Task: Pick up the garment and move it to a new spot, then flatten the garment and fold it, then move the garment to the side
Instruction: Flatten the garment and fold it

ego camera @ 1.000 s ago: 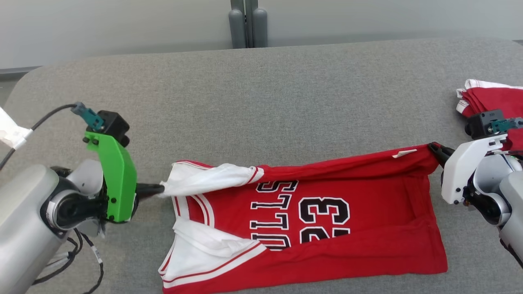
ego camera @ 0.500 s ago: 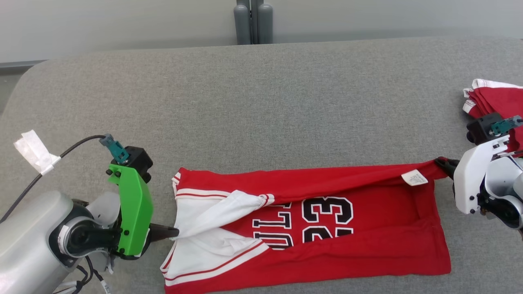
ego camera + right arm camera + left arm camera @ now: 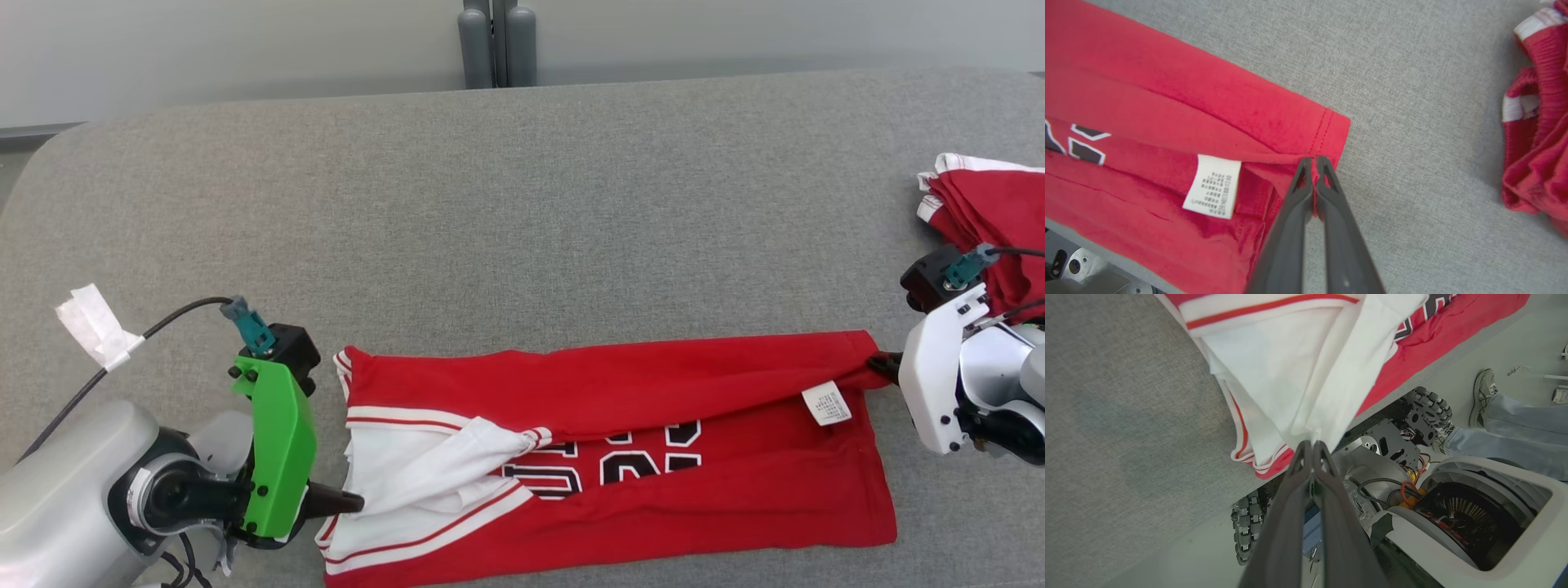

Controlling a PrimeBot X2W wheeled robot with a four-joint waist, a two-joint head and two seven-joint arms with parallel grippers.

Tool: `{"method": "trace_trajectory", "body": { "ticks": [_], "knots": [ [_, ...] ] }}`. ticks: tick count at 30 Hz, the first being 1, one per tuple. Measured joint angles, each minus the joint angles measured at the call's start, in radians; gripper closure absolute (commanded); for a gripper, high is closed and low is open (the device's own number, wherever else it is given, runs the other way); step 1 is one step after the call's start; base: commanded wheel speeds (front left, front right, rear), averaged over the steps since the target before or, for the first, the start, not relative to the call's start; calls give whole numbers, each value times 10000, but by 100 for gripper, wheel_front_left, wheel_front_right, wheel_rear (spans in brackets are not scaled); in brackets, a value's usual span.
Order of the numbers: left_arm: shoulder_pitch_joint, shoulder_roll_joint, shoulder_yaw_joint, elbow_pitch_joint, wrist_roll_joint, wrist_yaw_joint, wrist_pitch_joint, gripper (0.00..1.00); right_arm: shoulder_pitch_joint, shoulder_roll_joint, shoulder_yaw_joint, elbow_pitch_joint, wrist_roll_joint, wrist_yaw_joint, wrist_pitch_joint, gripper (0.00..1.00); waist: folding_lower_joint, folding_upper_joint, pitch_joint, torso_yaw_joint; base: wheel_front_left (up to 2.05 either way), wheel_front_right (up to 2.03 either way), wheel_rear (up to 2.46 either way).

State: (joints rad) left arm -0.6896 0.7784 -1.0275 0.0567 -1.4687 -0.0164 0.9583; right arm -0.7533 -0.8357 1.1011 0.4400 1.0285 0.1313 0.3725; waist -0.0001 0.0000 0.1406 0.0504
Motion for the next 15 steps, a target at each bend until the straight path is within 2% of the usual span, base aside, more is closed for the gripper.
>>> {"method": "trace_trajectory", "body": {
  "ticks": [8, 10, 11, 12, 14, 15],
  "knots": [
    [180, -92, -167, 201, -35, 0, 125, 100, -327, -29, 970, 265, 723, 0, 232, 100, 0, 0, 11, -36, 0, 0, 0],
    [236, -109, -211, 313, -33, 0, 115, 100, -395, -23, 1110, 303, 813, 0, 230, 60, 0, 0, -7, -66, 0, 0, 0],
    [249, -123, -236, 370, -29, 0, 113, 85, -410, -13, 1149, 376, 930, 0, 238, 25, 0, 0, -17, -85, 0, 0, 0],
    [261, -136, -263, 416, -17, -2, 88, 54, -410, 23, 1154, 481, 1089, 0, 274, 0, 0, 0, -27, -100, 0, 0, 0],
    [297, -184, -345, 520, 75, -13, 86, 0, -412, 67, 1256, 504, 1225, 0, 307, 0, 0, 0, -70, -130, 0, 0, 0],
    [332, -238, -347, 587, 75, -27, 67, 0, -413, 96, 1302, 479, 1281, 0, 291, 0, 0, 0, -93, -146, 0, 0, 0]
  ]
}}
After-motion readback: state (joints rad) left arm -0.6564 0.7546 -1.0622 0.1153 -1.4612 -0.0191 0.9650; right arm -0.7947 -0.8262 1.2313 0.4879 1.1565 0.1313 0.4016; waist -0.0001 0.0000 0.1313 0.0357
